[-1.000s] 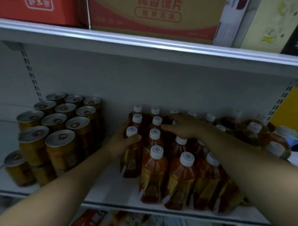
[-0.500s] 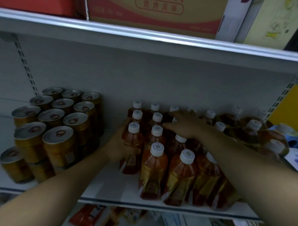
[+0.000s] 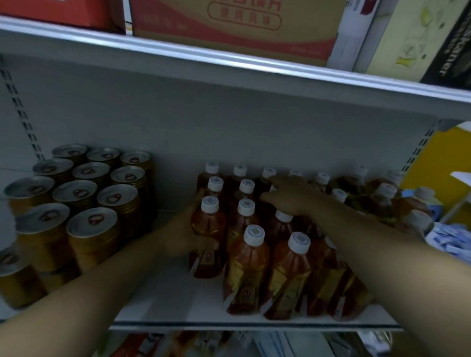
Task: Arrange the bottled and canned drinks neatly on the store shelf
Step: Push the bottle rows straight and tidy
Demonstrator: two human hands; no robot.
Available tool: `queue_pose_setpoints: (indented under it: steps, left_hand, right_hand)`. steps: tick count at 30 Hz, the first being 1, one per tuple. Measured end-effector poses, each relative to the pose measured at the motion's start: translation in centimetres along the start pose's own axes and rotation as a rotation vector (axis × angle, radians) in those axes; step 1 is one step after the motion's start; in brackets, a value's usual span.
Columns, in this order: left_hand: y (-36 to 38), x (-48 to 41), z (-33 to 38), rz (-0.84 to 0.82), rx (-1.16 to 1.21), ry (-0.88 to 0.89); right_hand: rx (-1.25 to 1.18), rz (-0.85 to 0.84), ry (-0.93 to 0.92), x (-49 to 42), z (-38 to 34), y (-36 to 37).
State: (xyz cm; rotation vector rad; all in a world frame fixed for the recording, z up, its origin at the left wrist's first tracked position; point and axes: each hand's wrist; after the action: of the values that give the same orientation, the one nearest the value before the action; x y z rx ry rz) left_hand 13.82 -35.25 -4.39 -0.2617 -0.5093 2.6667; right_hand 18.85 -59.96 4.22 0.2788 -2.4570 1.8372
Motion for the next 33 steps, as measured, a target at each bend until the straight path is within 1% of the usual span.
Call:
queue_pose_setpoints:
  steps: [1, 4, 8, 11, 13, 17, 19, 21, 23, 25, 29, 33]
  left_hand:
    - [0.0, 0.0, 0.2, 0.011, 0.011, -0.005]
    - [0.1, -0.4, 0.8, 0.122, 0.040, -0.015]
    - [0.3, -0.1, 1.2, 0.166, 0.004, 0.000]
    - [1.0, 0.4, 2.1, 0.223, -0.015, 0.028]
    - [1.4, 0.9, 3.0, 0.269, -0.071, 0.040]
    - [4.0, 2.2, 4.8, 0.483, -0.401, 0.039]
    - [6.5, 3.0, 5.6, 0.545, -0.466, 0.019]
    - [9.3, 3.7, 6.1, 0.528, -0.502, 0.021]
    - [11.9, 4.1, 6.6, 0.476, -0.493, 0.009]
    - [13.1, 3.8, 6.6, 0.492, -0.466, -0.025]
    - [13.1, 3.6, 6.1, 0.480, -0.489, -0.165]
    - [12.7, 3.7, 5.8, 0.462, -0.475, -0.186]
  right_hand:
    - [0.004, 0.000, -0.005, 0.3, -0.1, -0.1]
    - [0.004, 0.024, -0.038, 1.2, -0.1, -0.5]
    - [-0.078, 0.034, -0.108, 2.6, 0.6, -1.0]
    - [-0.079, 0.045, -0.176, 3.4, 2.1, -1.3]
    - [-0.050, 0.032, -0.222, 4.1, 3.2, -1.5]
    - [-0.001, -0.004, -0.253, 5.7, 5.5, -1.9]
    - [0.026, -0.037, -0.279, 6.5, 6.6, -2.3]
    - [0.046, -0.073, -0.282, 7.3, 7.4, -2.3]
    - [0.054, -0.098, -0.274, 8.1, 8.1, -1.6]
    - [0.117, -0.067, -0.280, 8.8, 8.2, -0.7]
    - [0.136, -0.015, -0.294, 9.8, 7.8, -0.7]
    - [0.143, -0.009, -0.286, 10.0, 7.6, -0.5]
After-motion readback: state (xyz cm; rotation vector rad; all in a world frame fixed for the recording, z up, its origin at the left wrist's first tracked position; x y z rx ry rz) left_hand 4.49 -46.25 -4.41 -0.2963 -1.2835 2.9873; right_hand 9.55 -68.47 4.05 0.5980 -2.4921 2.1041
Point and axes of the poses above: each hand's wrist, its own x-axis away from the middle knuckle, its own y-axis out of the palm, z = x × y, and after that the axes turned 8 degrees about -x, right-handed
